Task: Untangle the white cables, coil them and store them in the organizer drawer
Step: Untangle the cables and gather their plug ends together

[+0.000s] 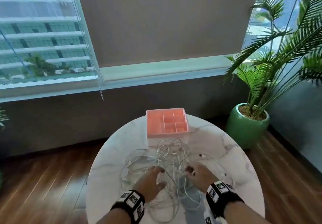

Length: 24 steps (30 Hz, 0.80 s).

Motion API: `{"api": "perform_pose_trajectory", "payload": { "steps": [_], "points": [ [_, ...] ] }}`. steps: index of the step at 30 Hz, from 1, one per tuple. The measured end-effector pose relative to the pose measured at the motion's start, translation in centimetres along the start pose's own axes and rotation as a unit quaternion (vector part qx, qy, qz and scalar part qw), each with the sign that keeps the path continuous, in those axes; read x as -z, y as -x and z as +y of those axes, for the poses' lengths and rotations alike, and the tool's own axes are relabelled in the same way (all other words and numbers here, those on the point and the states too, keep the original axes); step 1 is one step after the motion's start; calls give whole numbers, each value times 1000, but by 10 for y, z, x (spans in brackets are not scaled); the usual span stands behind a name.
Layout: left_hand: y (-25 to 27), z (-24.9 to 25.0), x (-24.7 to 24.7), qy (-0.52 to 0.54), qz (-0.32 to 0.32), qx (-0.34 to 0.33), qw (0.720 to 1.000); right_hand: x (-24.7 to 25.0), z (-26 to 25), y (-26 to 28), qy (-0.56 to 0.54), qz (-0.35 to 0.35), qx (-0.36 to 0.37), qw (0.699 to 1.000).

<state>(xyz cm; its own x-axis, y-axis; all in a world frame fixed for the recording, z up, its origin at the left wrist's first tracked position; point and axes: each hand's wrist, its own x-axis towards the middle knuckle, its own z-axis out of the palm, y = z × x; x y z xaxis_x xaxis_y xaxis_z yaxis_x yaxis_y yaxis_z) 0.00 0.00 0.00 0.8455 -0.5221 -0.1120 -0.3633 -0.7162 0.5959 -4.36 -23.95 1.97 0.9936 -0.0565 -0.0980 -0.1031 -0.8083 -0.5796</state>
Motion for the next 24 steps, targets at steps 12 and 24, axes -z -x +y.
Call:
{"api": "perform_pose_trajectory", "payload": {
  "steps": [12, 24],
  "points": [
    [-21, 27, -5, 58, 47, 9, 997, -34, -31, -9, -13, -92, -43, 995],
    [-41, 31, 30, -79, 124, -47, 988, 4, -32, -18, -76, -71, 6, 995]
  ]
}}
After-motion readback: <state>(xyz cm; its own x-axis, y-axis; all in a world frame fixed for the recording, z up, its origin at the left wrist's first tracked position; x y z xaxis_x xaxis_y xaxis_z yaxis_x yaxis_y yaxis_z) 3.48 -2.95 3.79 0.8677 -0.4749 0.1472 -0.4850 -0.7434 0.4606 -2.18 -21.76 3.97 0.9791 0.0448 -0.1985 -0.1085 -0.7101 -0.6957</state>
